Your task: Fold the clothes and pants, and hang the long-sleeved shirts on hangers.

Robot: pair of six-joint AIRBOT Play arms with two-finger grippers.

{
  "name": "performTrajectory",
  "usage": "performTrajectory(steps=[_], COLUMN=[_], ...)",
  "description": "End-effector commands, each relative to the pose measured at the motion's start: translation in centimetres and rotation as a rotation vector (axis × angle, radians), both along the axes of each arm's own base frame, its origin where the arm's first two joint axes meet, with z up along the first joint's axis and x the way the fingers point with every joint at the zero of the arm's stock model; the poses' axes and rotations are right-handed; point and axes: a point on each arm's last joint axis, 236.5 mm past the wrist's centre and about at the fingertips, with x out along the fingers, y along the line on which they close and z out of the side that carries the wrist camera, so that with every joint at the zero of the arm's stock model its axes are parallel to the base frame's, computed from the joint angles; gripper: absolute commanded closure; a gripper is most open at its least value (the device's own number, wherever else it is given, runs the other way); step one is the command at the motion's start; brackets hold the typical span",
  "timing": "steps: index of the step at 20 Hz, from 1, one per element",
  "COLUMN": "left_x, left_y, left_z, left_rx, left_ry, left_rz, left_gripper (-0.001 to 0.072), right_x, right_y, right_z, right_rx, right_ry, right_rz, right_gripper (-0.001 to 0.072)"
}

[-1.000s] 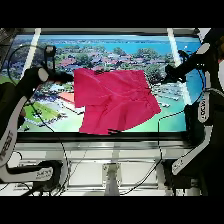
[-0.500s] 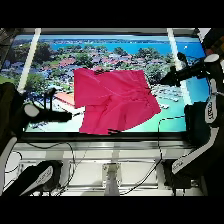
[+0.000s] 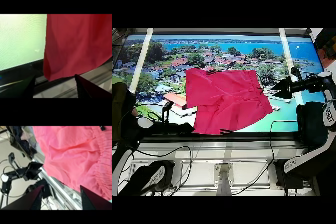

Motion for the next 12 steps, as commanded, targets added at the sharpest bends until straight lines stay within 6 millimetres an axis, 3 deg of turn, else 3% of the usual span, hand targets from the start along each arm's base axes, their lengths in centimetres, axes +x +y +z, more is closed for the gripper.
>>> performTrajectory(steps=[1, 4, 8, 9, 10, 11, 12], left_x=[0.1, 0.5, -0.5, -0.6, -0.5, -0.3, 0.1], left_y=[-0.4, -1.5, -2.5, -3.1, -4.0, -4.7, -5.3], left_z=[0.2, 0.4, -2.0, -2.3, -2.2, -1.9, -1.2], left_rx=[-0.019, -0.092, -0.111, -0.132, -0.161, -0.191, -0.226], left_ry=[-0.008, 0.033, 0.152, 0.174, 0.175, 0.162, 0.146], left_rz=[0.003, 0.057, 0.056, 0.058, 0.052, 0.044, 0.048], left_gripper=[0.0137, 0.0138, 0.0164, 0.0246, 0.0395, 0.0623, 0.0702], right_x=[0.4, 0.6, 0.6, 0.6, 0.6, 0.6, 1.0], right_y=[-0.1, -0.1, -0.1, -0.1, -0.1, -0.2, -0.3], right_z=[-0.4, -0.5, -0.5, -0.5, -0.5, -0.5, -0.7], right_rx=[-0.008, -0.009, -0.009, -0.009, -0.010, -0.011, -0.020], right_ry=[0.005, 0.021, 0.021, 0.021, 0.021, 0.019, 0.013], right_rz=[-0.032, -0.047, -0.047, -0.047, -0.047, -0.049, -0.062], right_gripper=[0.0183, 0.0183, 0.0183, 0.0184, 0.0183, 0.0184, 0.0185])
